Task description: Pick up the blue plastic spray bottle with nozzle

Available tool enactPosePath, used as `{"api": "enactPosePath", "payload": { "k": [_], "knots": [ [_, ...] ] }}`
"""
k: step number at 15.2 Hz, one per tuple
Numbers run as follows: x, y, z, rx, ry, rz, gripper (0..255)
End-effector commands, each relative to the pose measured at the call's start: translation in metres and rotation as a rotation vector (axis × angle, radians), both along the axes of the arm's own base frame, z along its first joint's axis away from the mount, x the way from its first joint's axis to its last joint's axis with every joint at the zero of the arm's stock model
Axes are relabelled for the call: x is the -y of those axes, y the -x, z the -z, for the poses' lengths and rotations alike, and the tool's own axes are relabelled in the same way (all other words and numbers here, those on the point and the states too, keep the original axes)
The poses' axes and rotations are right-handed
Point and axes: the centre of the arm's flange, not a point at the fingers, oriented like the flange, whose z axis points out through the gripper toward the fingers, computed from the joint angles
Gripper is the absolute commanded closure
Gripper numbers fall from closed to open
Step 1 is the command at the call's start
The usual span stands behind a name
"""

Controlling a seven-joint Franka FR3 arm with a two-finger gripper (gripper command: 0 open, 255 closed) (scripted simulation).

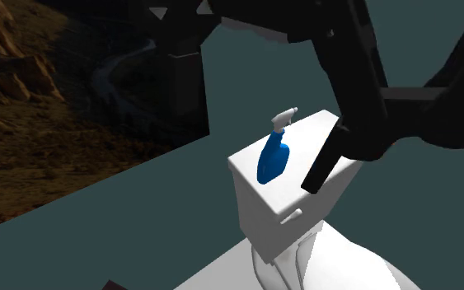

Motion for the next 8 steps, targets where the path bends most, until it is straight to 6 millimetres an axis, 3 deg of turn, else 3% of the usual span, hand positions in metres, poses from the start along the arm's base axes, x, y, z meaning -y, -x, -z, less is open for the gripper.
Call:
{"api": "enactPosePath", "payload": {
  "k": [1, 8],
  "knots": [
    [-0.004, -0.028, 0.010, -0.018, -0.004, 0.020, 0],
    [-0.006, -0.111, 0.065, -0.083, -0.018, 0.090, 0]
  ]
}}
